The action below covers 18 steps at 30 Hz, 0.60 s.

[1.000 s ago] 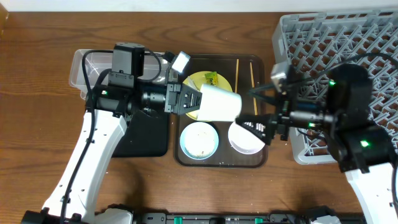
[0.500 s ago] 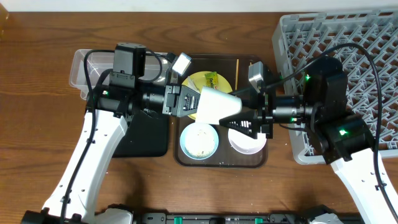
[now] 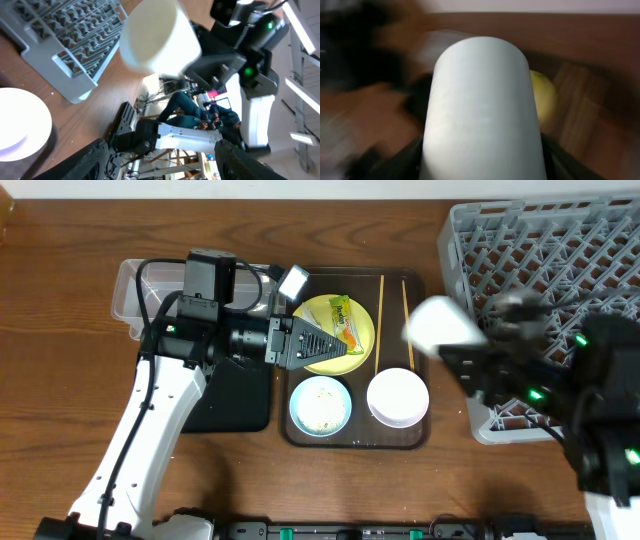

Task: Sort waste into correct bins and load items into the dishwasher rack
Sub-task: 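Carry the white cup with the right gripper and set it in the grey rack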

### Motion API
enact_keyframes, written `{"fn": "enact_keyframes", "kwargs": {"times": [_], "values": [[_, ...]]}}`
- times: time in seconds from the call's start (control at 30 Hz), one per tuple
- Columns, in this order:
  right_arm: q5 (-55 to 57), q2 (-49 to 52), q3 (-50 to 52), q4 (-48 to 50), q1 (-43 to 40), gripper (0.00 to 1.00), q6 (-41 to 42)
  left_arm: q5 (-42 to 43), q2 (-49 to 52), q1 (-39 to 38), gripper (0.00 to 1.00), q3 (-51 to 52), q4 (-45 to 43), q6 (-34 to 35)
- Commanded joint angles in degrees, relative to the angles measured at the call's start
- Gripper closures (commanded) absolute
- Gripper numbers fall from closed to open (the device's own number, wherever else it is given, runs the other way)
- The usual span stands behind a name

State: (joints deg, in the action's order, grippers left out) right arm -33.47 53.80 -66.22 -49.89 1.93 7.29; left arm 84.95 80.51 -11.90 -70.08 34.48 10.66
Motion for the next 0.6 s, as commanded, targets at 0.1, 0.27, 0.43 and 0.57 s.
{"fn": "enact_keyframes", "kwargs": {"times": [0.1, 0.27, 0.43, 0.57], "values": [[42.9, -1.4, -0.7, -14.4, -9.5, 0.51, 17.2, -0.8, -0.2, 0.0, 0.28, -0.7, 0.0, -0.4], [43.0, 5.5, -0.7, -17.4, -11.6, 0.51, 17.5, -1.9, -0.2, 0.0, 0.28, -0.7, 0.2, -0.3], [33.5, 15.6, -0.7, -15.0, -11.3, 0.51, 15.3, -1.9, -0.2, 0.0, 0.28, -0.7, 0.5, -0.3], [30.4, 21.7, -0.7, -12.6, -11.2, 0.49, 15.4, -2.1, -0.2, 0.0, 0.28, -0.6, 0.7, -0.3]]}}
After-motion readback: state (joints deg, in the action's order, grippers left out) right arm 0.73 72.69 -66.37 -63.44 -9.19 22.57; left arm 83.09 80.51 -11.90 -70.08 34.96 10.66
